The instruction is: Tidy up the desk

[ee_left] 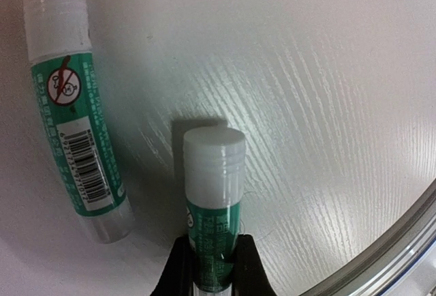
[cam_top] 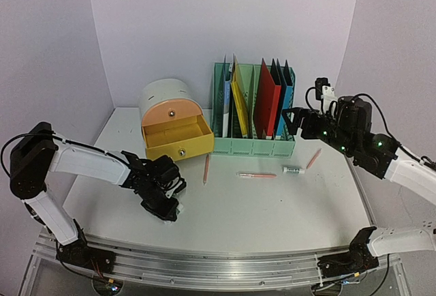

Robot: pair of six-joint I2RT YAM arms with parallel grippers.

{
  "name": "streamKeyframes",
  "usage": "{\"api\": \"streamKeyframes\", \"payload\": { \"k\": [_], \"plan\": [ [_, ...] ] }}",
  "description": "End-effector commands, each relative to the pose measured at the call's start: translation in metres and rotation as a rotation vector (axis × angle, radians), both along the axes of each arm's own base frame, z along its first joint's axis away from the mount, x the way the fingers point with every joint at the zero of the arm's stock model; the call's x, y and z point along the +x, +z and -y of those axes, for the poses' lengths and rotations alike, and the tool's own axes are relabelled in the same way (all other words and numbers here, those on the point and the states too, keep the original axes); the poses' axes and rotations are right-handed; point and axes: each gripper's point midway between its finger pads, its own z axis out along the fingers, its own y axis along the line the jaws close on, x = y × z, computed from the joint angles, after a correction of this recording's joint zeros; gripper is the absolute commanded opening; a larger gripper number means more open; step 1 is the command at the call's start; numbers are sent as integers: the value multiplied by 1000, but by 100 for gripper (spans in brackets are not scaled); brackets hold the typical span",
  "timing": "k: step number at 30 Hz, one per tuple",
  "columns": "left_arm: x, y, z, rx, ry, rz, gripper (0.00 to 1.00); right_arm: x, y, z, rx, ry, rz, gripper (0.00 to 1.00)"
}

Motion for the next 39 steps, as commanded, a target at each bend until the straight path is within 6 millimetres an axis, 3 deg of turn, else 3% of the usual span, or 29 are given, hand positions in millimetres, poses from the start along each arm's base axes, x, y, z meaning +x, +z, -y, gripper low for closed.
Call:
{"api": "streamKeyframes", "payload": {
  "k": [1,5,7,9,12,15,18,20,23,26,28,32,36,39],
  "plan": [
    [-21,-9,-10,6,-23,-73,0,-1,28,7,40,-26,54,98],
    [-37,3,-4,-57,-56,-119,0,-1,32,7,43,-26,58,98],
    [-37,26,15,-131,-114,-99,0,1,31,6,39,-27,55,98],
    [-34,63,44,-232,-215,-21,0,6,22,10,8,-68,34,98],
    [-31,116,75,-395,-347,77,0,24,-7,16,-123,-127,-50,98],
    [-25,165,95,-532,-489,190,0,52,-54,23,-188,-125,-246,98],
    [7,211,100,-569,-560,384,0,69,-65,32,-156,-135,-313,98],
    [48,246,95,-538,-523,557,0,76,-67,39,-133,-146,-332,98],
    [116,283,67,-406,-445,780,0,82,-77,47,-110,-147,-368,98],
    [167,280,26,-233,-386,871,0,83,-89,45,-129,-93,-398,98],
    [186,270,8,-154,-385,869,0,82,-98,45,-161,-52,-417,98],
    [206,231,-7,-26,-433,796,0,76,-117,45,-258,84,-425,98],
    [213,209,-12,20,-460,734,0,66,-143,42,-404,244,-409,98],
    [214,203,-13,32,-462,721,11,58,-152,35,-502,374,-365,98]
  ]
}}
